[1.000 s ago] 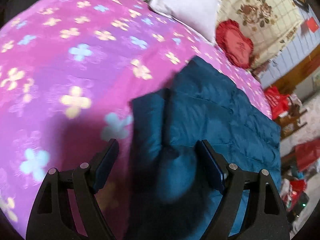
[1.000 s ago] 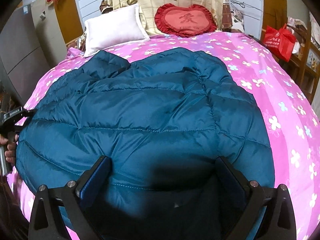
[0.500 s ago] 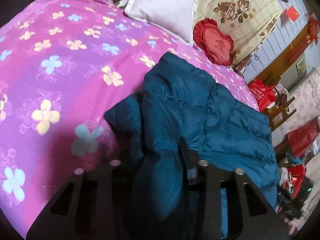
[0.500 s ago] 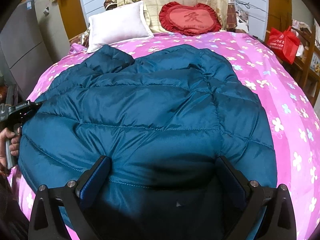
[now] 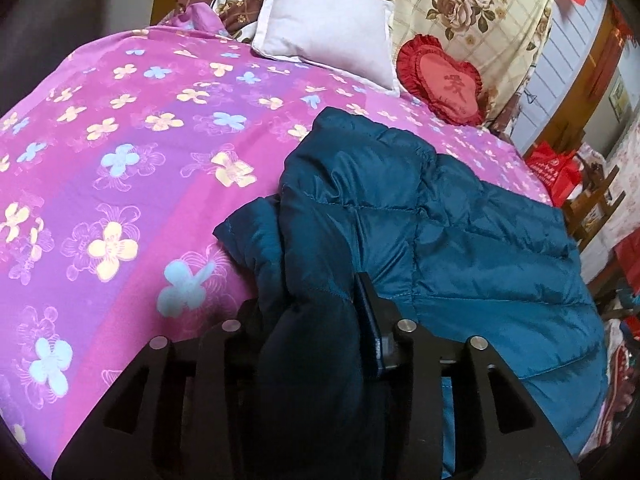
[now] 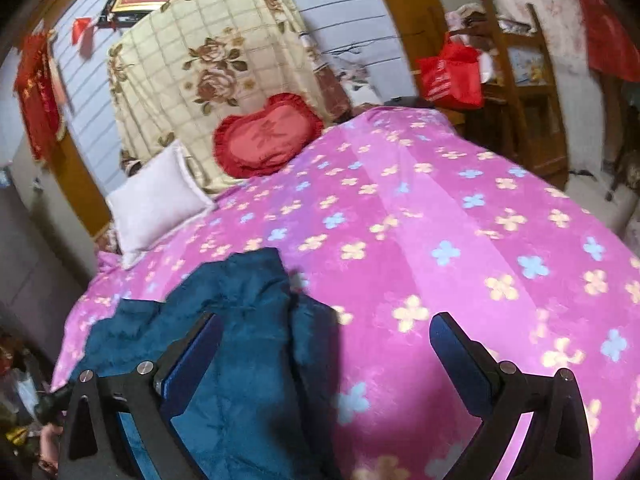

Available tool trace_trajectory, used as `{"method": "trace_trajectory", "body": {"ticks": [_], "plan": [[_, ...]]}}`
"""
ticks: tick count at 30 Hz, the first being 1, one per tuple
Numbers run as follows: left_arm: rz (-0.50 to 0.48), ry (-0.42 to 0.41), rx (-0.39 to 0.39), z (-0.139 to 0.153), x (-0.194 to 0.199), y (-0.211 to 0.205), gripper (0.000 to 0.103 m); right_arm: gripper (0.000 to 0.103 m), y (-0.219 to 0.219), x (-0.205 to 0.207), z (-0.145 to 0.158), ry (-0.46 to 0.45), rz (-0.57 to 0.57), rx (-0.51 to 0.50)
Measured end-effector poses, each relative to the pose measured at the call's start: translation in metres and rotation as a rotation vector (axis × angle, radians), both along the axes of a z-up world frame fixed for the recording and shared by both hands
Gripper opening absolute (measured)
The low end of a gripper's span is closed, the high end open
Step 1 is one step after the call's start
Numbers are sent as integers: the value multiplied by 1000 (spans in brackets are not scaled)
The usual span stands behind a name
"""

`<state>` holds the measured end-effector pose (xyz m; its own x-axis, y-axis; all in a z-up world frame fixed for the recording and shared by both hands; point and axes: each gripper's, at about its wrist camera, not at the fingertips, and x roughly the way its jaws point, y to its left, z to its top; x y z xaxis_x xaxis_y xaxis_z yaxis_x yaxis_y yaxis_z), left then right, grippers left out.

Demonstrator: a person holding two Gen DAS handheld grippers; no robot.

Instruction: Fold large clothes

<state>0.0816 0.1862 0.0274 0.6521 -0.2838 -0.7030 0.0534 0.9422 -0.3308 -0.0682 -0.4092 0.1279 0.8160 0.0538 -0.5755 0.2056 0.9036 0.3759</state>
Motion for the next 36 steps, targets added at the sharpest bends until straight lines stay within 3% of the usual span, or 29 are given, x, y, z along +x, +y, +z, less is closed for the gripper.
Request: {"method": "trace_trajectory", "body": {"ticks": [3, 6, 10, 12, 18, 23, 26, 29, 33, 36], "plan": [[11, -1, 9, -1, 0, 0, 41, 103, 30, 33, -6, 63, 130, -46], [12, -3, 17, -1, 0, -2, 42, 103, 58, 57, -22, 177, 133, -262], [6, -3, 43, -1, 1, -7, 44, 103, 61, 66, -49, 268, 132, -338], [4, 0, 44, -1, 2, -6, 45, 103, 44, 64, -57, 274, 106, -294], [7, 13, 22, -3, 4, -3, 50, 103, 0, 65, -89, 269, 120, 31], [1, 29, 10, -5, 5, -2, 51, 103, 4, 62, -95, 203, 267, 137], [6, 30, 15, -5, 5, -3, 51, 84, 5, 63, -98, 172, 345, 191], [12, -1, 48, 1, 0, -8, 34, 63, 7, 59, -96, 146, 372, 197], [22, -47, 107, 15, -11, -18, 19, 37, 26, 52, -77, 134, 391, 76], [29, -71, 74, 28, -20, -11, 16, 26, 35, 42, -57, 97, 370, 8]]}}
